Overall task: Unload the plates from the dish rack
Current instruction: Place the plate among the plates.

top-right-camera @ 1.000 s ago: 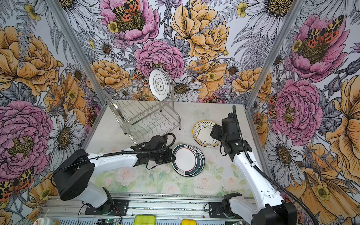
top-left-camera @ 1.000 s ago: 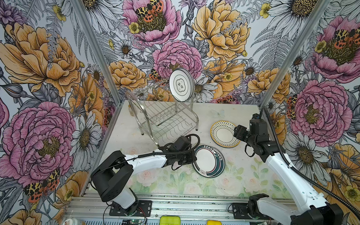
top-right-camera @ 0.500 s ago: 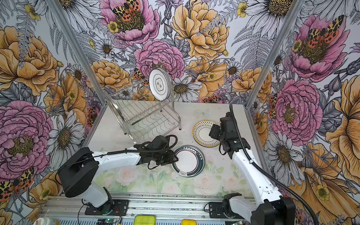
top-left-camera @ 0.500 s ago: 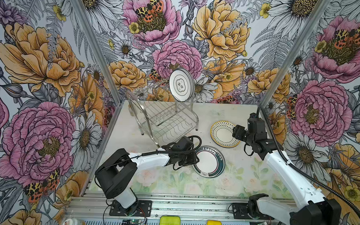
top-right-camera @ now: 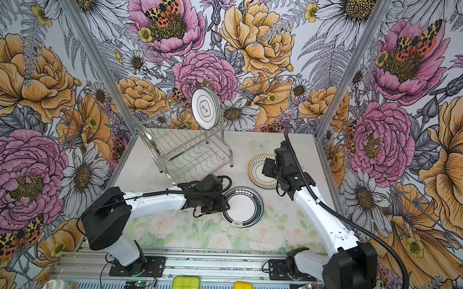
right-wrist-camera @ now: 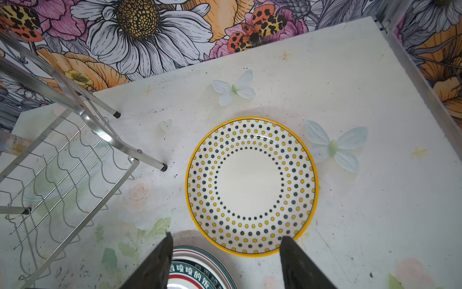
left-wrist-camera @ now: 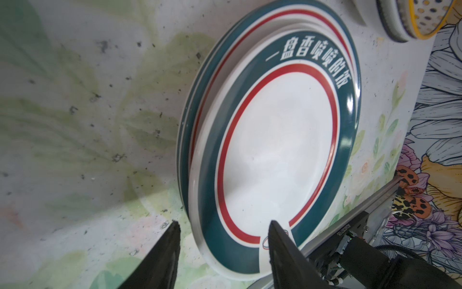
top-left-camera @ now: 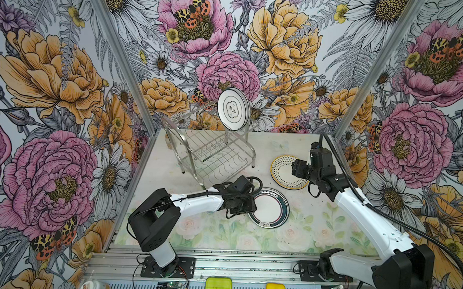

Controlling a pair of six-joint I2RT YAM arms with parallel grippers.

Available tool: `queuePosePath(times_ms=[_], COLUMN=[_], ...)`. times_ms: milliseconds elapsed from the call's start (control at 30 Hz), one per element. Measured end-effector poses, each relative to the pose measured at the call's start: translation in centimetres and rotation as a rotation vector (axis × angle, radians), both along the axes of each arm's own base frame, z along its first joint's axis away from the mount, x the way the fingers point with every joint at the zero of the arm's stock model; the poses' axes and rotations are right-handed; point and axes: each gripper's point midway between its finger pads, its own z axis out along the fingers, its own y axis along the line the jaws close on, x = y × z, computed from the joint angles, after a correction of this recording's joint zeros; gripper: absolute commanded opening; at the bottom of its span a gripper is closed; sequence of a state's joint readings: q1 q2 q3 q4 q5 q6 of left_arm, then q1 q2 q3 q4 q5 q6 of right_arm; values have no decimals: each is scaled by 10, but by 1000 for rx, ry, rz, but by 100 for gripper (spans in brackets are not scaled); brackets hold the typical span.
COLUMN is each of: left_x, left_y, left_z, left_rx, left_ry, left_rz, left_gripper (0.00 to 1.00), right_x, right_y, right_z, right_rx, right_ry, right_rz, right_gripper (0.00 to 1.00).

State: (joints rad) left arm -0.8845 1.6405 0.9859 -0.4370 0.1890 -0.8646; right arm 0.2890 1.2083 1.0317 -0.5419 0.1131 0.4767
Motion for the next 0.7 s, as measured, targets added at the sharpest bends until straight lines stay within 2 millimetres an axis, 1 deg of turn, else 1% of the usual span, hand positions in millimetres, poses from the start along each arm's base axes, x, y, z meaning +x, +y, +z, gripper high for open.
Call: queuePosePath(times_ms=[100,233,333,533,700], left_x=[0,2,2,0,0], left_y=[-1,-8,-12,-9,-4], left_z=[2,6,4,-1,-1], left_rx=[9,14,24,50,77], left_ry=[-2,-10,-8,5,2], left_rz=[-5,-19,-27,-39,-35], left_gripper=[60,60,60,62,67], right_x=[0,0,0,0,5], right_y=[1,1,0,0,2], right_z=[0,0,0,1,11], right_rx=[-1,-7,-11,-20,-18], right_ry=[1,0,-1,-2,-20], right_rz=[3,7,3,9,14], right_gripper=[70,70,70,70,72])
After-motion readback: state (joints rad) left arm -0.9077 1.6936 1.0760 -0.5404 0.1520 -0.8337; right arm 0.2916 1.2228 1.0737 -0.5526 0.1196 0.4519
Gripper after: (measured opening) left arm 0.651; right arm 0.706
